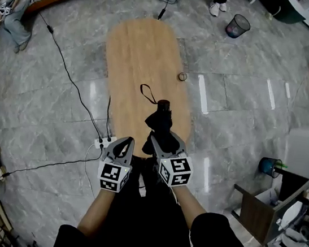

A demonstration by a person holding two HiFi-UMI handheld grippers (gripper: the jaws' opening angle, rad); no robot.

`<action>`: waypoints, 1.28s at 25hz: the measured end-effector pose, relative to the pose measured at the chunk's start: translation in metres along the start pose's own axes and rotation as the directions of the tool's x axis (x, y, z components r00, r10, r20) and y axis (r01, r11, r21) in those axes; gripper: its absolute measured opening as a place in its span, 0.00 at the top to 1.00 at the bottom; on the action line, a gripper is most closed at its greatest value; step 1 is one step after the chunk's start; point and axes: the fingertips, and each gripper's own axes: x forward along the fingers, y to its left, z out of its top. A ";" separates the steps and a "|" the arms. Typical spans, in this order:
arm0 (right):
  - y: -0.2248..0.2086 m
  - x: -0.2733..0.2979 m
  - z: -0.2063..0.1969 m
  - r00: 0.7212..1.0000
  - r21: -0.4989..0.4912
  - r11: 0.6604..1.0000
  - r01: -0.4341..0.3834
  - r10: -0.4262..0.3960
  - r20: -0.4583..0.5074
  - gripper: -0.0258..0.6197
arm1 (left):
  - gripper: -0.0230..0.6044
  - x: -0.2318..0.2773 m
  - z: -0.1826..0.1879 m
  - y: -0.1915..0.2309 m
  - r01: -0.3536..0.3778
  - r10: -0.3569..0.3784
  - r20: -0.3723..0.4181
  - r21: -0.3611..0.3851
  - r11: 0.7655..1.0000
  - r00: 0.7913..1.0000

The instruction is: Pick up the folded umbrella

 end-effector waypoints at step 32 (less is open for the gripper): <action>0.057 -0.083 0.114 0.958 -0.053 0.997 -0.059 0.071 0.277 0.62 | 0.94 -0.037 0.103 -0.005 -0.017 0.005 0.185 0.064 0.998 0.983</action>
